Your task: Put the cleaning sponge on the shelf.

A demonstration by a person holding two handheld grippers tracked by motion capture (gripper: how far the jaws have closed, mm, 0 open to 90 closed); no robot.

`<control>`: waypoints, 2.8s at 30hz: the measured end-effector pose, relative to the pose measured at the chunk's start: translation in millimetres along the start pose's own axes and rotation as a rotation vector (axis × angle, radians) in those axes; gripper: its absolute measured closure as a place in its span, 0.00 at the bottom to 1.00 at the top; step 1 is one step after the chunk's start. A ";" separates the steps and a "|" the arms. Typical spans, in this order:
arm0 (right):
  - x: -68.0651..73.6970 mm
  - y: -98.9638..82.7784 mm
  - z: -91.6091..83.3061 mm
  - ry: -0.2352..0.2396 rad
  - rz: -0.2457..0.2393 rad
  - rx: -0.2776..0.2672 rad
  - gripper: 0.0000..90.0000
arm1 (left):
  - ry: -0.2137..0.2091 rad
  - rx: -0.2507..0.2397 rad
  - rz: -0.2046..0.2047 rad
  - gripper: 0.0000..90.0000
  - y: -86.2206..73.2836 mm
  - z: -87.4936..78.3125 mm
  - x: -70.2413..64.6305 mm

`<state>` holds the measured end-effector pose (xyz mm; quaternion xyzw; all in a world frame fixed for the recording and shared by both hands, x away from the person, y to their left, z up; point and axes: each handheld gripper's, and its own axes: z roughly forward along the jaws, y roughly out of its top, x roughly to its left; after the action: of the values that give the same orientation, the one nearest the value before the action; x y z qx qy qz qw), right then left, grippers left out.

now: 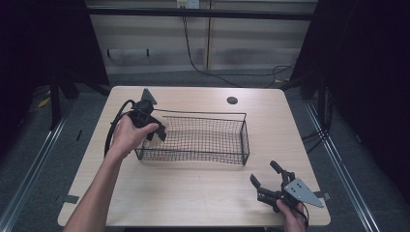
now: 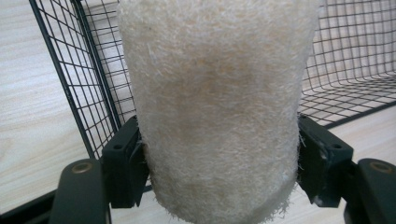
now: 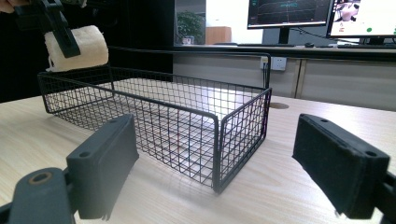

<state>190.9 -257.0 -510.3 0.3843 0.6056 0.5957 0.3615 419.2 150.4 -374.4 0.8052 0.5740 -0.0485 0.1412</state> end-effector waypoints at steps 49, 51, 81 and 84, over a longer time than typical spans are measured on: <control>-0.1 0.0 -0.3 0.002 -0.001 -0.003 0.15 | 0.081 0.090 -0.087 0.32 -2.4 53.7 10.8; 0.0 -0.1 -0.3 0.002 -0.001 -0.004 0.15 | 0.081 0.089 -0.097 0.32 -2.1 55.1 12.2; -0.1 -0.1 -0.4 0.004 0.001 -0.003 0.15 | 0.099 0.122 -0.075 0.30 1.2 59.9 9.6; 0.0 -0.1 -0.3 0.005 0.003 -0.004 0.15 | 0.107 0.132 -0.063 0.30 1.5 59.7 8.7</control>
<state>190.6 -257.2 -510.4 0.3829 0.6047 0.5984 0.3600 428.6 141.0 -433.3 0.7957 0.6012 -0.0477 0.0553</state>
